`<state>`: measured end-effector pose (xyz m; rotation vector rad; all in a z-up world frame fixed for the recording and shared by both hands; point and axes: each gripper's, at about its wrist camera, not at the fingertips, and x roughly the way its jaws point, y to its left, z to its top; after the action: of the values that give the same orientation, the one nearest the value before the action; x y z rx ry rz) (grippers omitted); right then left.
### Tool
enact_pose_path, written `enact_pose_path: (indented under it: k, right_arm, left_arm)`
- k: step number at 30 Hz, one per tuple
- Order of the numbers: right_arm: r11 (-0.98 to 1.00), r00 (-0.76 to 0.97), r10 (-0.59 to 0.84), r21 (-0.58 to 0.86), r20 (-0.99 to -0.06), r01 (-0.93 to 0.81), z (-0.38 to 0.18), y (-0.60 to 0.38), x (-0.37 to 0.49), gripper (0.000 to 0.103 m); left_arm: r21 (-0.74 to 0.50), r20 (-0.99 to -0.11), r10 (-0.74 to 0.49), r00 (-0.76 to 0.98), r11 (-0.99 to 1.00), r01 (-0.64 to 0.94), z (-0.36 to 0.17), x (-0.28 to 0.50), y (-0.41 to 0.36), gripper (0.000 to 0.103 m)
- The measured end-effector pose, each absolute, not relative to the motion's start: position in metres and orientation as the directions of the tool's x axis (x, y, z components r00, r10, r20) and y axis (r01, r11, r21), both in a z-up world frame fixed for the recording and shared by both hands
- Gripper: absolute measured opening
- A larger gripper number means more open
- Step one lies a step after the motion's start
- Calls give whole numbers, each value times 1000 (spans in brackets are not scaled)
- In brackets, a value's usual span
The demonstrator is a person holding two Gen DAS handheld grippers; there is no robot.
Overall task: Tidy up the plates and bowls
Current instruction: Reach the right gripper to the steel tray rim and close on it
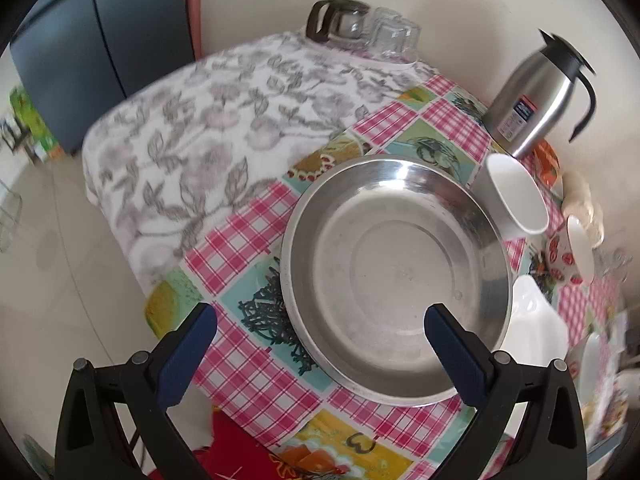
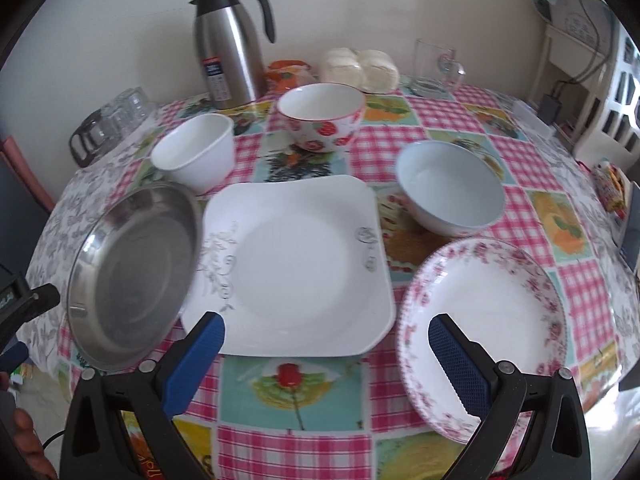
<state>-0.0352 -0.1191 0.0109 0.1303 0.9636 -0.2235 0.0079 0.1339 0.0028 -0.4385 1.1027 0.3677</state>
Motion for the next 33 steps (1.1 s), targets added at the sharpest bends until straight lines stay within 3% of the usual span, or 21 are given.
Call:
enact_pose_path:
  k: [2, 12, 21, 28, 30, 33]
  right_arm:
    - [974, 561, -104, 30, -821, 223, 10, -111, -30, 103]
    - [977, 558, 54, 159, -828, 143, -9, -90, -8, 103]
    - [972, 569, 148, 226, -809, 68, -16, -80, 9, 82]
    - [972, 557, 172, 231, -813, 36, -25, -79, 25, 56]
    - [969, 551, 178, 244, -815, 47, -29, -81, 30, 55]
    - [966, 555, 180, 252, -812, 55, -33, -83, 36, 55]
  left_arm:
    - [-217, -913, 17, 407, 825, -522, -5, 9, 147, 103]
    - [-265, -874, 18, 485, 820, -508, -9, 18, 169, 103]
    - [-343, -847, -41, 529, 804, -486, -18, 30, 178, 103]
    - [-293, -875, -16, 485, 814, -502, -31, 42, 178, 102]
    - [-297, -878, -26, 478, 812, -502, -35, 44, 179, 99]
    - [-286, -890, -30, 454, 814, -505, -41, 47, 180, 85]
